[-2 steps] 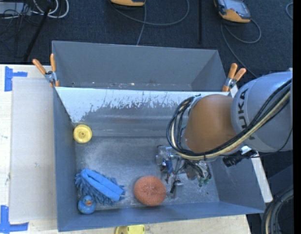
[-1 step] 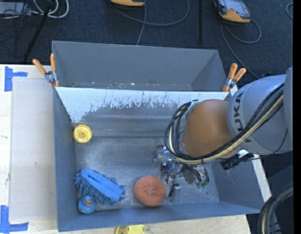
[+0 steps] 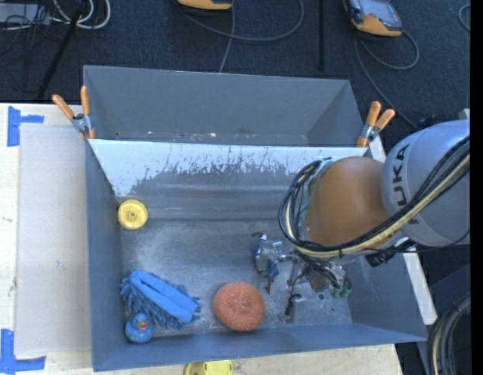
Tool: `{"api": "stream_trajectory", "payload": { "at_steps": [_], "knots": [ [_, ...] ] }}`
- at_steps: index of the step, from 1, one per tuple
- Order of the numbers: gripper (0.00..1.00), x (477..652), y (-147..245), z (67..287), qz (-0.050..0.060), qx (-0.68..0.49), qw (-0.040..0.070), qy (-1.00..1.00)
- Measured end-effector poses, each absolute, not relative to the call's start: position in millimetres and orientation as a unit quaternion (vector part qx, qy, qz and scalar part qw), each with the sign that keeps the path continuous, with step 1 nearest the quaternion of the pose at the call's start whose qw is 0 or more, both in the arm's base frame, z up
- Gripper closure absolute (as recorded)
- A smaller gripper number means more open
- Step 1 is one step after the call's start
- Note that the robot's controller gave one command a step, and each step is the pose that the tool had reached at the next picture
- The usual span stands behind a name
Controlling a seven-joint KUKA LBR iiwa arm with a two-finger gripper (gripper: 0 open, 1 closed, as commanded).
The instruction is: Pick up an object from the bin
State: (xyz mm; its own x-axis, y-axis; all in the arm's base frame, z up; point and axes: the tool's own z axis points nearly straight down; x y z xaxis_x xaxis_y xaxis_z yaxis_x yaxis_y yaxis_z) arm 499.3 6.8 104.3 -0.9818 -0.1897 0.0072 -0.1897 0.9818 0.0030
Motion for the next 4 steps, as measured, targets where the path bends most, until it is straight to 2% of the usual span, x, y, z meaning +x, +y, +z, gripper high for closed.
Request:
{"api": "stream_trajectory", "payload": {
  "at_steps": [1,2,3,4],
  "knots": [
    [0.00,497.3,33.9,95.2,0.001,0.056,-0.001,-0.998],
    [0.00,493.3,68.6,80.7,-0.001,-0.026,0.002,-1.000],
    [0.00,489.2,78.9,72.0,0.000,-0.020,0.001,-1.000],
    [1.00,499.2,102.9,69.2,0.000,-0.080,0.001,-0.997]
  ]
}}
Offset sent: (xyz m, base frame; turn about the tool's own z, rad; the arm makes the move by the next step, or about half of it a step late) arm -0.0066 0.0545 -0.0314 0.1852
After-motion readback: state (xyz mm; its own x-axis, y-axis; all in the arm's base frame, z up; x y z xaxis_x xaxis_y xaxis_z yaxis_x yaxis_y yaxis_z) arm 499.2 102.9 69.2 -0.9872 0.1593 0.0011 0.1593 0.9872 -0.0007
